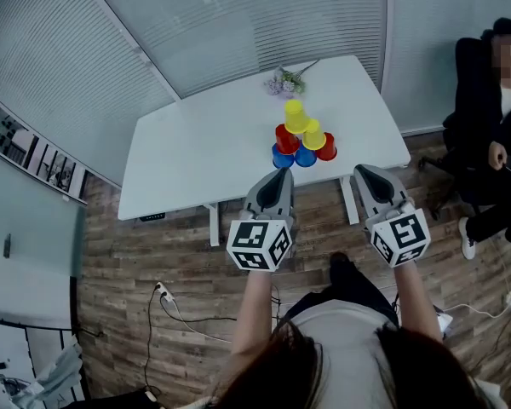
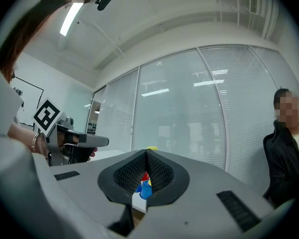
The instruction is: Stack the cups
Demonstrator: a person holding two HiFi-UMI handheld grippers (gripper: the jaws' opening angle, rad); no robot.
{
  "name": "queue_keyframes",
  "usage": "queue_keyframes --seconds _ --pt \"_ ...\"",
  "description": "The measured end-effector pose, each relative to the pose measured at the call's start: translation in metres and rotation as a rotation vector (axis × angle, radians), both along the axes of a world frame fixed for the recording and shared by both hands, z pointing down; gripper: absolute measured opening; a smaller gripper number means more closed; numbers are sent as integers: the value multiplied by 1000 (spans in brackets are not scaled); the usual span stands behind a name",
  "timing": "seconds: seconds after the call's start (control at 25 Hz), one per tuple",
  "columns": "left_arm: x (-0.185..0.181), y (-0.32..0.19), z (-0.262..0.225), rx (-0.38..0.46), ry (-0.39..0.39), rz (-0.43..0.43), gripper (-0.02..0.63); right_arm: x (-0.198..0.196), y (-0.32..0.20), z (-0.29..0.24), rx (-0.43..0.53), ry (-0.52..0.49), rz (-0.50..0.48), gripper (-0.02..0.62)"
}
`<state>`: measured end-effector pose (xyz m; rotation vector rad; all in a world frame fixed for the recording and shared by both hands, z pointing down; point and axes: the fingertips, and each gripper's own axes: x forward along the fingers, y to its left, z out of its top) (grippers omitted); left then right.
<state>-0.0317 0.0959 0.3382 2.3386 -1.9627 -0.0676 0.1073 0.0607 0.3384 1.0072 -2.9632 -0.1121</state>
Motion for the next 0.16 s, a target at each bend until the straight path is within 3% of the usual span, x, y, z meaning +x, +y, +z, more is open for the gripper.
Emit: queue_keyframes --seconds 0.16 --pt "-2 -3 2 -8 5 0 18 -2 -3 -1 -4 -2 3 28"
